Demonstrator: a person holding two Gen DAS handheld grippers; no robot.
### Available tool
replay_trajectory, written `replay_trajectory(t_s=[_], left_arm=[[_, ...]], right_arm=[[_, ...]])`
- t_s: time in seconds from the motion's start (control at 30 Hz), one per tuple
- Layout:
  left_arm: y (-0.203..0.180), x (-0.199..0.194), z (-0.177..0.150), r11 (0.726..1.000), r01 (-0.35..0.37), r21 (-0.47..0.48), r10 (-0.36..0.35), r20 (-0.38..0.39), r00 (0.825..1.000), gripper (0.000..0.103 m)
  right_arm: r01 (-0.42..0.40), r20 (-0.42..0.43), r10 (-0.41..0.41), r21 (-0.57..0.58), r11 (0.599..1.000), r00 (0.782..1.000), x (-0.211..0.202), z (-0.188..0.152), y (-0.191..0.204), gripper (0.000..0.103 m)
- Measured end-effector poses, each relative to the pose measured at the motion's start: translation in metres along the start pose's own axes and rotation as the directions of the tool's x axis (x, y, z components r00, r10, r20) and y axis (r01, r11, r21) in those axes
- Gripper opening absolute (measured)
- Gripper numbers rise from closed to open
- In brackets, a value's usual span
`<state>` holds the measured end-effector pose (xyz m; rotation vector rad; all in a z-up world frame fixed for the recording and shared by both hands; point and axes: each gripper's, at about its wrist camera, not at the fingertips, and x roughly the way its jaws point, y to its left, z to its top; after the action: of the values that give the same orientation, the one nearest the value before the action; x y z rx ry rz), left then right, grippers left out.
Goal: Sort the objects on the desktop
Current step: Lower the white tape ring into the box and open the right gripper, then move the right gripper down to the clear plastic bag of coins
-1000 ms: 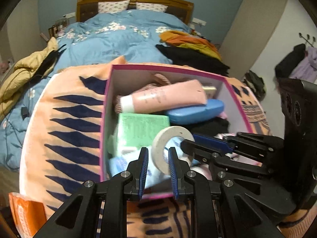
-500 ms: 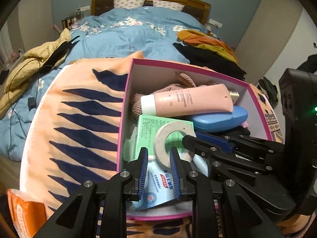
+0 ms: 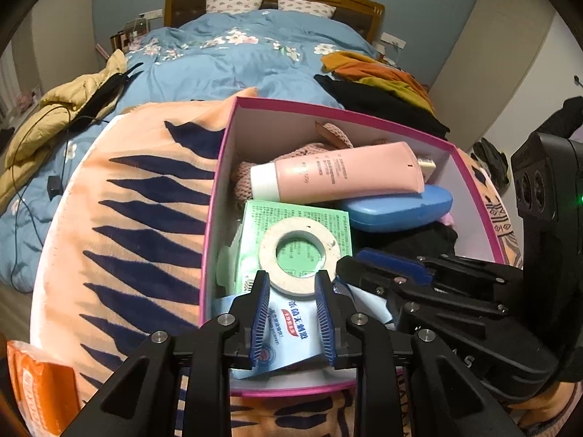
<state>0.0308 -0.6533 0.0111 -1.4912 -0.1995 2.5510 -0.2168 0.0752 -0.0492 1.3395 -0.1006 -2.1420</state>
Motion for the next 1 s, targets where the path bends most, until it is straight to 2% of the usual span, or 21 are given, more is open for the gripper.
replay_trajectory(t_s=[0.2, 0.37, 0.57, 0.63, 0.73, 0.87, 1.0], left_arm=[[0.006, -0.003, -0.003, 1.000, 0.000, -0.022, 0.000, -0.006, 1.000, 0.030], [0.013, -0.013, -0.009, 0.998, 0.019, -0.058, -0.017, 0.026, 1.000, 0.053], [0.011, -0.035, -0.023, 0.995, 0.060, -0.075, -0.055, 0.065, 0.996, 0.057], [0.009, -0.042, -0.028, 0.994, 0.076, -0.073, -0.070, 0.074, 0.995, 0.062], [0.004, -0.051, -0.039, 0.992, 0.109, -0.067, -0.103, 0.078, 0.992, 0.063], [-0.008, -0.059, -0.057, 0.991, 0.132, -0.037, -0.129, 0.061, 0.990, 0.063], [-0.023, -0.055, -0.080, 0.986, 0.165, -0.002, -0.165, 0.000, 0.986, 0.064]], right_arm=[[-0.009, -0.024, 0.009, -0.018, 1.000, 1.000, 0.007, -0.001, 0.001, 0.020], [-0.069, -0.033, 0.069, 0.001, 0.998, 0.997, 0.007, -0.002, -0.002, 0.020], [-0.107, -0.004, 0.107, 0.026, 0.994, 0.994, -0.007, -0.010, -0.007, 0.021], [-0.117, 0.017, 0.116, 0.036, 0.993, 0.993, -0.018, -0.015, -0.010, 0.023], [-0.126, 0.040, 0.124, 0.034, 0.991, 0.991, -0.034, -0.022, -0.013, 0.030], [-0.147, 0.079, 0.144, 0.032, 0.989, 0.986, -0.057, -0.035, -0.016, 0.033], [-0.167, 0.121, 0.163, 0.016, 0.986, 0.979, -0.085, -0.052, -0.017, 0.036]])
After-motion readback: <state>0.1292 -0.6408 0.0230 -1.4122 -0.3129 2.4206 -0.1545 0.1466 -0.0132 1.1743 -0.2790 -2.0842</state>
